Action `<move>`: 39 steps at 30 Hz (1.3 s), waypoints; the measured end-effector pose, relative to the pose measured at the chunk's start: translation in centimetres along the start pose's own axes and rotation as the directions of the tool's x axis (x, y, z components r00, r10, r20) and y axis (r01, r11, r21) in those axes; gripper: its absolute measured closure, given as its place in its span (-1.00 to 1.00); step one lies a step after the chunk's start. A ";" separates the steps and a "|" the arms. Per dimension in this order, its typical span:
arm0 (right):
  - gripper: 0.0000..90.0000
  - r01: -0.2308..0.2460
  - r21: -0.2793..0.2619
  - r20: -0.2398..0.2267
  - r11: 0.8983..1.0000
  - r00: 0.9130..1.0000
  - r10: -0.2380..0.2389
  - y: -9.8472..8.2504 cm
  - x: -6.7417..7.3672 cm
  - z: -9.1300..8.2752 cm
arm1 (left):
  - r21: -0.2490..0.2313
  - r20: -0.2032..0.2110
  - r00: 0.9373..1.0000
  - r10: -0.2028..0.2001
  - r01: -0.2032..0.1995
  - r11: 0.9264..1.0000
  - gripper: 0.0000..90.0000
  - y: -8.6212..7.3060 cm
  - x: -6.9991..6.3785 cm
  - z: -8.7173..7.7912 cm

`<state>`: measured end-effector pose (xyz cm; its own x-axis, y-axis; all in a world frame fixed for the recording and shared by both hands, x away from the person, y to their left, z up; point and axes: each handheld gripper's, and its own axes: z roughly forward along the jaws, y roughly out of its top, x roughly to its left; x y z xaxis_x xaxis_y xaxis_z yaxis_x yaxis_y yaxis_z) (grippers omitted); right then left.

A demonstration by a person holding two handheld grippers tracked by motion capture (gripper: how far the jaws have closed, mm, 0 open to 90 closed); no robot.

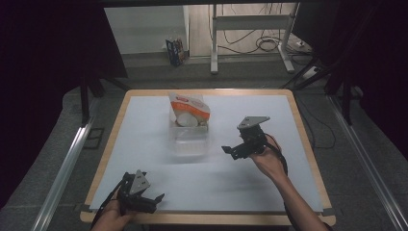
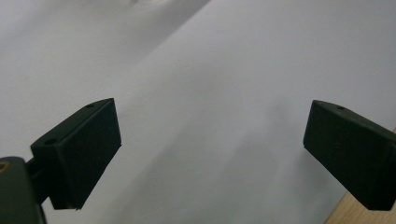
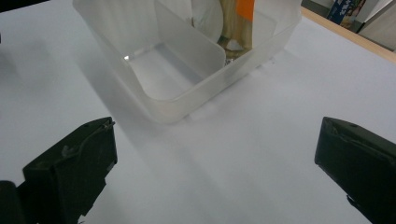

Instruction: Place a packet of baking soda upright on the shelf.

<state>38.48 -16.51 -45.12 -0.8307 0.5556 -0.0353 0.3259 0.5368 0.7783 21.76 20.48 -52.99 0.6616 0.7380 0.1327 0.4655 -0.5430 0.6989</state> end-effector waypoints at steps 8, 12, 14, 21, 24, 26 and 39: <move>-1.00 0.011 0.028 0.010 1.000 1.000 -0.011 -1.4 0.6 -1.4 | 0.001 0.001 1.000 0.000 0.000 1.000 -0.91 0.0 0.0 0.0; -1.00 0.008 0.042 0.026 0.999 1.000 -0.009 -2.2 0.8 -2.0 | 0.002 -0.001 1.000 0.002 -0.002 1.000 -0.91 0.0 0.0 0.0; -1.00 0.006 0.042 0.038 0.999 0.999 -0.008 -2.6 0.8 -2.3 | 0.002 0.000 1.000 0.003 -0.003 1.000 -0.91 0.0 0.0 0.0; -1.00 -0.008 0.034 0.063 0.999 0.998 0.006 -3.6 0.9 -3.4 | 0.002 0.000 1.000 0.003 -0.003 1.000 -0.91 0.0 0.0 0.0; -1.00 -0.012 0.034 0.069 0.999 0.998 0.009 -4.1 1.1 -3.9 | 0.002 -0.001 1.000 0.004 -0.004 1.000 -0.91 0.0 0.0 0.0; -1.00 -0.014 0.033 0.073 0.999 0.997 0.012 -4.4 1.2 -4.2 | 0.002 0.000 1.000 0.004 -0.004 1.000 -0.91 0.0 0.0 0.0; -1.00 -0.047 0.024 0.110 0.999 0.993 0.044 -7.4 1.6 -6.0 | 0.002 -0.002 1.000 0.006 -0.006 1.000 -0.91 0.1 -0.1 0.1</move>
<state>32.07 -23.40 -47.14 -0.7610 0.6450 -0.0698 0.3752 0.5253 0.7638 21.75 20.32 -53.02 0.6630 0.7358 0.1382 0.4631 -0.5481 0.6965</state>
